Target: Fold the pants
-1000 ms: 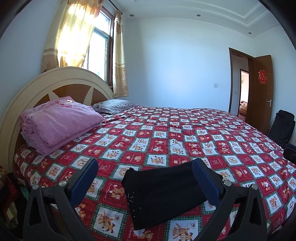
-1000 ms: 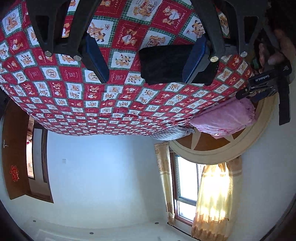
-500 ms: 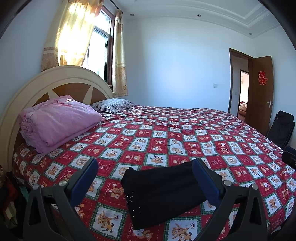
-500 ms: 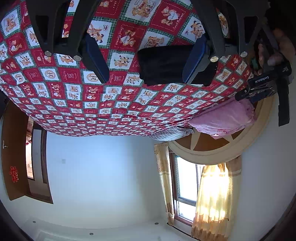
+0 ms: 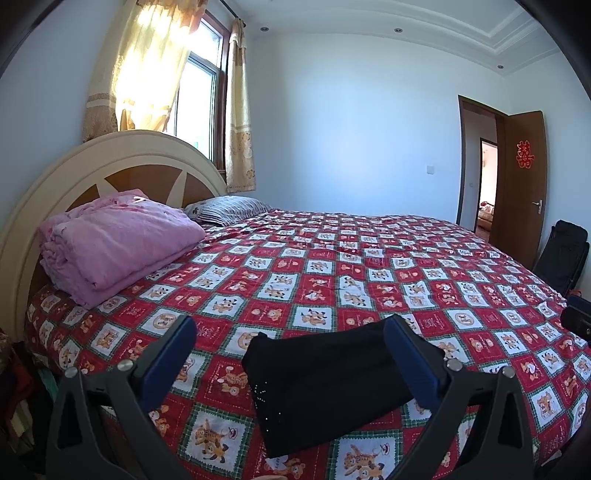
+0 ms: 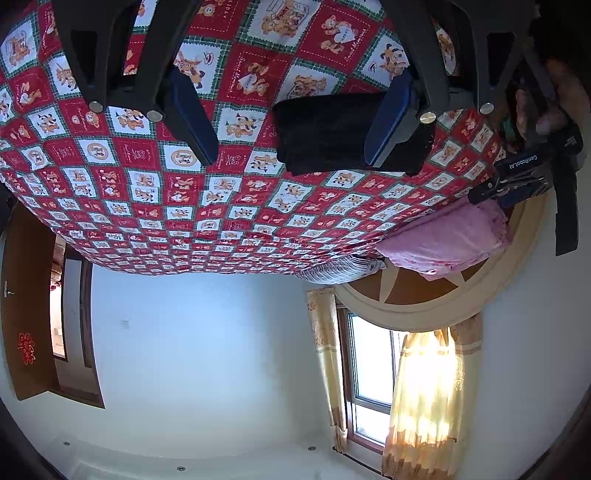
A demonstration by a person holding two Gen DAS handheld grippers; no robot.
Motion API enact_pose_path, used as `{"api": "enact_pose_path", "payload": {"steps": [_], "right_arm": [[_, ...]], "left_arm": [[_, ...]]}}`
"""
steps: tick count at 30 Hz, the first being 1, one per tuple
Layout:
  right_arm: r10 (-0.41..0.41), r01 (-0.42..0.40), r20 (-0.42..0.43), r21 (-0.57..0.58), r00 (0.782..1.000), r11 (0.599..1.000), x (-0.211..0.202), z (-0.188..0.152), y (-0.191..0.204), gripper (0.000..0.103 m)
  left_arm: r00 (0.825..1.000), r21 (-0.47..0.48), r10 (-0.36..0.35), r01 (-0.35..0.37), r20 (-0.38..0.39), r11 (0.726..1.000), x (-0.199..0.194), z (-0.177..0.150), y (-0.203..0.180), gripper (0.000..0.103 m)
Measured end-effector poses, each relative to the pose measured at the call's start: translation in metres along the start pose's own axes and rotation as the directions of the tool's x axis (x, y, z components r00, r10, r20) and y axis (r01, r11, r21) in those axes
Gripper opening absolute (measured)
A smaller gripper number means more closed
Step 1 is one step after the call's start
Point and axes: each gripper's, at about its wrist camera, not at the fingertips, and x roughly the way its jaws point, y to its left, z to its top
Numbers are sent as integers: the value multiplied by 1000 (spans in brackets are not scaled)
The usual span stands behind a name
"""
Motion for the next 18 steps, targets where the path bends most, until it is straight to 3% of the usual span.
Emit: {"api": "enact_pose_path", "payload": {"steps": [18], "right_arm": [[3,-4,-35,-32,999,999,9,-11,5,82]], "left_arm": [[1000,25,17,-16,-10,1000,5,-2,-2,103]]}}
